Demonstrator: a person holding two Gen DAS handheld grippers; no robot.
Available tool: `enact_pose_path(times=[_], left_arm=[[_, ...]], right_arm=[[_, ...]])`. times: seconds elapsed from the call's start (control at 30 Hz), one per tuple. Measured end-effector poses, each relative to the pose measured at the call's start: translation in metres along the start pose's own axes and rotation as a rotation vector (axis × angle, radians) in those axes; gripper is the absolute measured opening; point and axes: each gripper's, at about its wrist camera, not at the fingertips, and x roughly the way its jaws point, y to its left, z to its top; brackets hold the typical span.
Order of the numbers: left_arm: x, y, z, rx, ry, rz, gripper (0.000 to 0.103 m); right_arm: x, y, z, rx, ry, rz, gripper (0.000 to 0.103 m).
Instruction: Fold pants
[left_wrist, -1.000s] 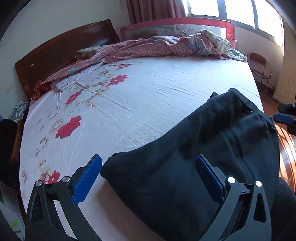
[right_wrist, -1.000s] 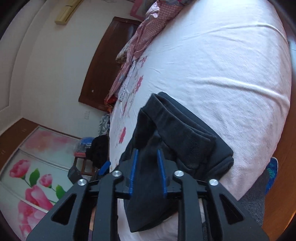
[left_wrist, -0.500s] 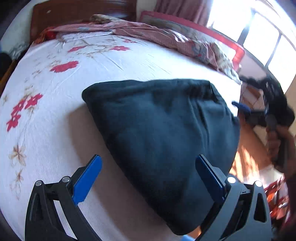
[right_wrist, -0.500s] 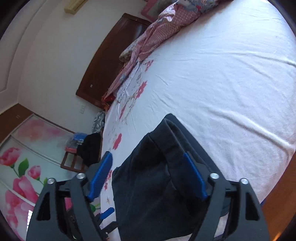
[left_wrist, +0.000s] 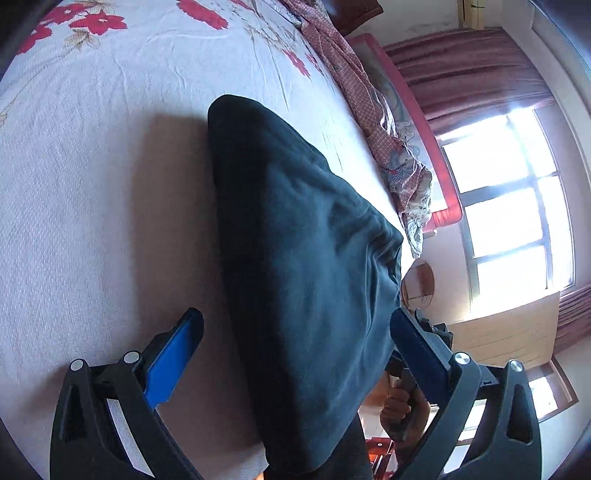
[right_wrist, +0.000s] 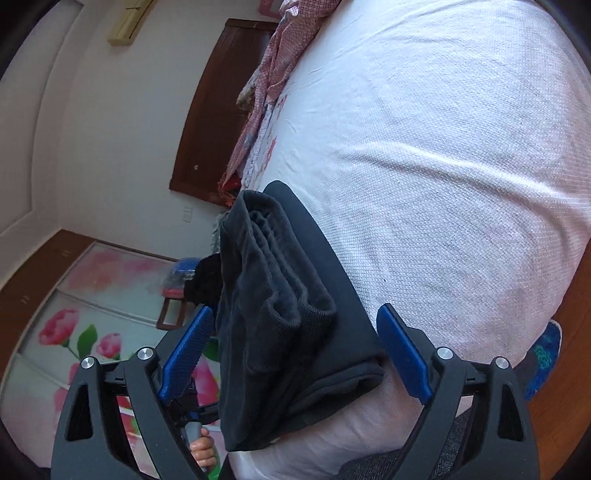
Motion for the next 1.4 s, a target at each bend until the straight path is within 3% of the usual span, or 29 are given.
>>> enact_pose_path(times=[0.13,0.2,0.37,0.5,0.67,0.7,0.73,0.77,0.8,0.83,0.87,1.13,1.4], left_arm=[[0.0,0.005,0.004,-0.073,-0.008,-0.081,0.101],[0.004,0.011,0.006,-0.133,0.005,-0.115,0.101],[0.026,-0.001,0.008,-0.13,0.072,0.015,0.101],[0.042,-0.008,0.007,-0.158,0.086,0.0,0.101],[0.052,-0.01,0.013,-0.193,0.135,-0.029,0.1],[0.053,-0.009,0.015,-0.214,0.138,-0.039,0.097],[0.053,-0.007,0.015,-0.234,0.142,-0.043,0.092],[0.054,-0.005,0.016,-0.252,0.145,-0.03,0.075],[0.053,-0.001,0.015,-0.267,0.155,-0.016,0.051],[0.055,0.006,0.014,-0.285,0.159,-0.01,0.037],[0.056,0.01,0.013,-0.301,0.164,-0.05,0.027],[0.045,-0.022,0.026,-0.267,0.116,-0.164,0.022],[0.012,-0.061,0.073,-0.2,0.054,-0.218,0.022]], right_arm=[[-0.003,-0.002,0.0,-0.008,0.027,0.09,0.091],[0.0,-0.008,0.002,0.013,0.044,0.058,0.091],[0.003,-0.004,0.001,0.003,0.031,0.066,0.095],[0.003,-0.017,-0.003,0.068,0.014,0.14,0.095],[0.016,0.02,-0.008,-0.159,0.069,-0.061,0.094],[0.019,0.025,-0.01,-0.185,0.082,-0.098,0.09],[0.02,0.026,-0.011,-0.189,0.092,-0.136,0.067],[0.018,0.022,-0.011,-0.158,0.092,-0.15,0.051],[0.014,0.018,-0.012,-0.116,0.086,-0.127,0.047],[0.011,0.02,-0.014,-0.112,0.086,-0.13,0.044],[0.01,0.026,-0.015,-0.133,0.087,-0.154,0.043],[0.007,0.088,-0.009,-0.19,0.07,-0.139,0.037],[0.029,0.15,0.014,-0.28,0.086,-0.092,0.037]])
